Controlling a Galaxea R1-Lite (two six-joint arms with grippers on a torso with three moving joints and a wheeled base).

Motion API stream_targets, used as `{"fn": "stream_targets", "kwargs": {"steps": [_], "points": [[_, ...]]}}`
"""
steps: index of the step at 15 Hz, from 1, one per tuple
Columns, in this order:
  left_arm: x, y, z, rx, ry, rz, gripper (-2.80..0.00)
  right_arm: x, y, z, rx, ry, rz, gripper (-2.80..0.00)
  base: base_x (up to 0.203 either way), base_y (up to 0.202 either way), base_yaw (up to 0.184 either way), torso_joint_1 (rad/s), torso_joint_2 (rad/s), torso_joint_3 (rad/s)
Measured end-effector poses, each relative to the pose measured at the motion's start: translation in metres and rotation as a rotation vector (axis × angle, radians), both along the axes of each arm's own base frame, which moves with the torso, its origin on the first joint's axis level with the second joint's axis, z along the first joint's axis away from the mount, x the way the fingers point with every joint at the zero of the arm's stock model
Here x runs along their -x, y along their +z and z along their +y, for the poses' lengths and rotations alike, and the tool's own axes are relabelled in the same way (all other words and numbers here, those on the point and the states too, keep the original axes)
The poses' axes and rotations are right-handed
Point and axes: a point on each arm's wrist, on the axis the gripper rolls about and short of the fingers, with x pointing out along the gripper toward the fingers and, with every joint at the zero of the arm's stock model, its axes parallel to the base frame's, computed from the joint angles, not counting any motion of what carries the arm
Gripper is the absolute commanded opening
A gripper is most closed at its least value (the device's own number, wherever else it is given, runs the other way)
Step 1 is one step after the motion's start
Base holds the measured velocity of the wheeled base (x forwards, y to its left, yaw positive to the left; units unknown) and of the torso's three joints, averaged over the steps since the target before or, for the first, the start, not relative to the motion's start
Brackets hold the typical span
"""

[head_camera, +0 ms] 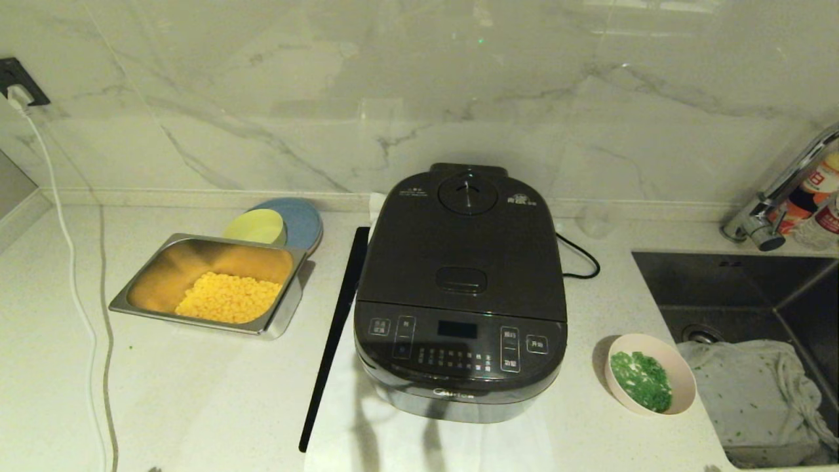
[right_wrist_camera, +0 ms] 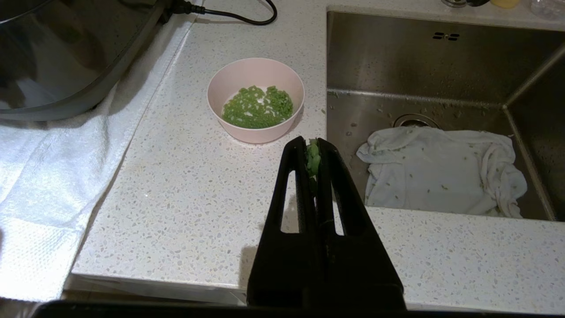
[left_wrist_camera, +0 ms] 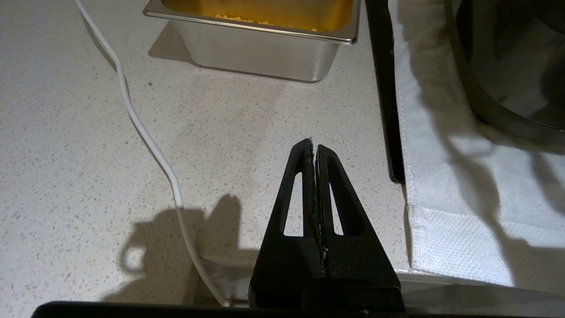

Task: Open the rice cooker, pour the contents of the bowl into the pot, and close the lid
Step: Open the rice cooker

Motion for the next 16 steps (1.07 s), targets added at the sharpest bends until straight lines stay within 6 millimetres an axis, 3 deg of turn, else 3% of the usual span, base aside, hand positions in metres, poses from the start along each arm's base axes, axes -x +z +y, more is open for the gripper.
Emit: {"fn": "stream_targets", "kwargs": {"steps": [16], "points": [[0.0006,-0.0001,0.0,-0.016,-0.002,0.013,-2.8,0.0,0.0,0.0,0.0,0.0,0.0,-2.8,0.0,0.0,0.0,0.0,0.0,0.0]]}}
